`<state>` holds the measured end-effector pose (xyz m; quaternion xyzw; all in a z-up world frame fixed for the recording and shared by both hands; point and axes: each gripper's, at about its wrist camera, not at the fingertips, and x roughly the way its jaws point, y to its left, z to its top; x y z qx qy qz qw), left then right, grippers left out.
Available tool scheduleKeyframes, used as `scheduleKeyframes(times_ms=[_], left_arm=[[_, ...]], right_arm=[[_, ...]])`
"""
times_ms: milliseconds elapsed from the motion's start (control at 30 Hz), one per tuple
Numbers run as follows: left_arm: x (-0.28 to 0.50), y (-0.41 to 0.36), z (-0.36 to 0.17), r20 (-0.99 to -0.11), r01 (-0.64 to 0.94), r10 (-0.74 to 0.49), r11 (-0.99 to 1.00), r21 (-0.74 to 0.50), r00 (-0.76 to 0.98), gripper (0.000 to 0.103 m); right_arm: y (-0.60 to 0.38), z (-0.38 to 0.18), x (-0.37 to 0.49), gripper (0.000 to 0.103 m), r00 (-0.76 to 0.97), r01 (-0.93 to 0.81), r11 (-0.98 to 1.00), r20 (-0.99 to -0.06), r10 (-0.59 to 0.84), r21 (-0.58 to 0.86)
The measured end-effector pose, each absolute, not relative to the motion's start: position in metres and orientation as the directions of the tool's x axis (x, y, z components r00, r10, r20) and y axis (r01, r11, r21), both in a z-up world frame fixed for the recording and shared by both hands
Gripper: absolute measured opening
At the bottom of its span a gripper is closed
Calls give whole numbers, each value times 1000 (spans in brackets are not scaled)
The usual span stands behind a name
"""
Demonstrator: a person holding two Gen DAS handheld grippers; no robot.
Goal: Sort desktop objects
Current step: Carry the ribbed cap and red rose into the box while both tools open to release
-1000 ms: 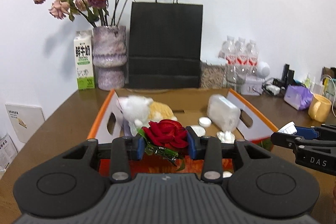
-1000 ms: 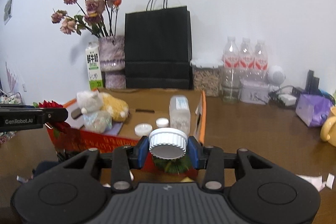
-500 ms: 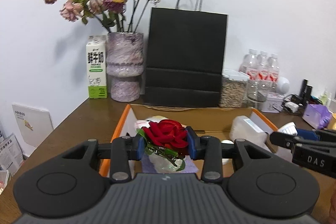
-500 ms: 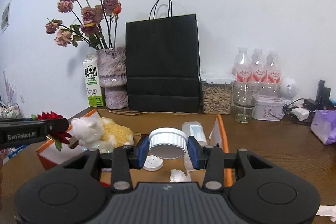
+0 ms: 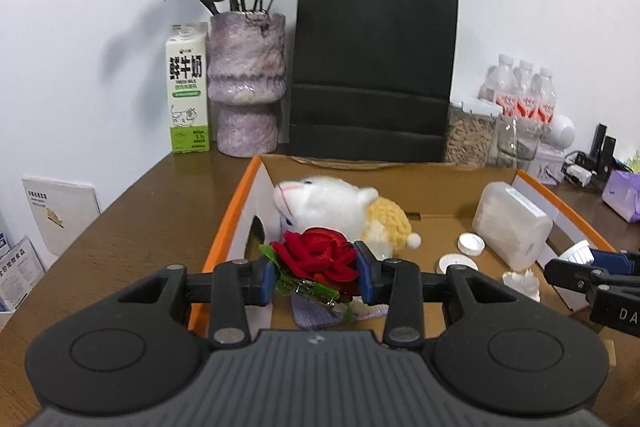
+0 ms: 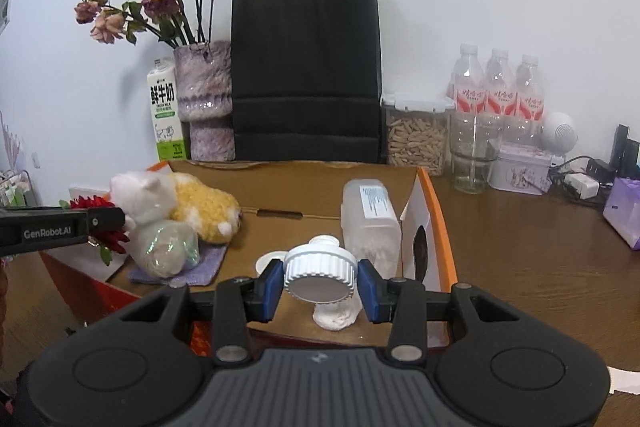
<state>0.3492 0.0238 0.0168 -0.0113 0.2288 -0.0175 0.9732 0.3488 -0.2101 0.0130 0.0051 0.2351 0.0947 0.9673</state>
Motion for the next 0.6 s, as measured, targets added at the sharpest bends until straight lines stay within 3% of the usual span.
scheduleKeyframes(times_ms=[467, 500, 600], left_arm=[[351, 18, 6, -477, 36, -30, 999, 3, 879, 43], [351, 18, 6, -475, 33, -25, 999, 7, 880, 44], [350, 19, 8, -472, 23, -15, 1000, 11, 881, 61]], right_arm=[[-210, 10, 348, 39, 870, -184, 982, -458, 184, 46], [-211, 11, 348, 40, 871, -182, 982, -455, 184, 48], [-212, 14, 345, 48, 878, -182, 982, -441, 186, 51]])
